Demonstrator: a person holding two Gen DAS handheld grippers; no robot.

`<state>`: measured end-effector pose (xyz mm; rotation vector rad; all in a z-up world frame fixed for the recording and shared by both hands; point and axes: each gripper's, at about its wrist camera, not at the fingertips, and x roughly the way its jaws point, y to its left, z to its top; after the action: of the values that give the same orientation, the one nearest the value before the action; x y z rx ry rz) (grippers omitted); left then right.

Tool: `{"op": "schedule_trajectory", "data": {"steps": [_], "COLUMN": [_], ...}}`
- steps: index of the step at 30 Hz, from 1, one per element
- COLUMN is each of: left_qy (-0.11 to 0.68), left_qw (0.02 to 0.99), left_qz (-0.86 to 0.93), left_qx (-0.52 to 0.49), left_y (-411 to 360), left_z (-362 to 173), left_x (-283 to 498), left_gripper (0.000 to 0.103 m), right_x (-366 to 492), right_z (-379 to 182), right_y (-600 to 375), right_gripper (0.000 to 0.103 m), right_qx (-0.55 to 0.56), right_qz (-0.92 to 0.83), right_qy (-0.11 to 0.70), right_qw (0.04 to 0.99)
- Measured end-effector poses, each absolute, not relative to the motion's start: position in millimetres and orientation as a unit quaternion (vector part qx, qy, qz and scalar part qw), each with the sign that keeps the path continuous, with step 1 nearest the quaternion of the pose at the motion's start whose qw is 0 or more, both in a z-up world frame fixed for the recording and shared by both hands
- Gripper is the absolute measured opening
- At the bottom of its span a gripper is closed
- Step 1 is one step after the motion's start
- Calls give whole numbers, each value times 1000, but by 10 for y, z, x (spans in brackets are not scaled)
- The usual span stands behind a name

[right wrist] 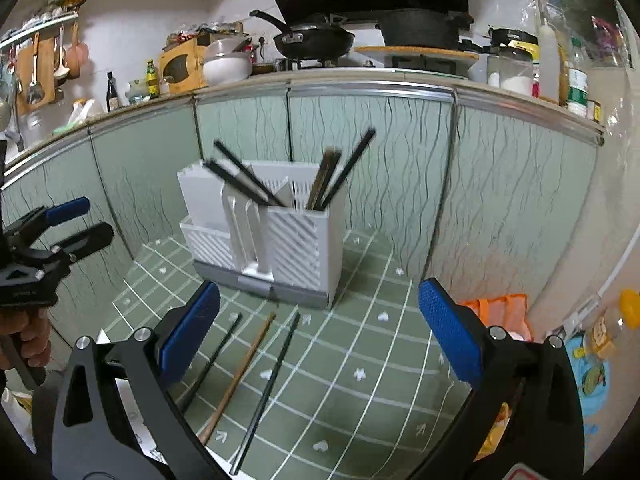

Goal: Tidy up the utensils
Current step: 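Withdraw both open tools from the holder back over the remaining chopsticks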

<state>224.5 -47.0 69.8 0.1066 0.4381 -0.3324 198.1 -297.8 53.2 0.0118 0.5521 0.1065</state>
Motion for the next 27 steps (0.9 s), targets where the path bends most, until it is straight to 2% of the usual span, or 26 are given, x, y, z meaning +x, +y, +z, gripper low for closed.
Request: {"op": "schedule_trajectory", "data": {"steps": [12,27], "left_qy": [208,272], "left_qw": [970,957], "left_qz": [-112,-93], "left_qx": [62,36], "left_y": [-418,-350], "left_z": [227,-351], "left_x": [1877,1802], "left_gripper": [99,99], "right_x": [1682,1536], "right_z": [-133,-579], "right_y": [-2838,-2742], "right_gripper": [95,92], "right_qx": [5,16], "right_qz": [23,29], "right_qy": [287,320], "right_qw": [958,947]}}
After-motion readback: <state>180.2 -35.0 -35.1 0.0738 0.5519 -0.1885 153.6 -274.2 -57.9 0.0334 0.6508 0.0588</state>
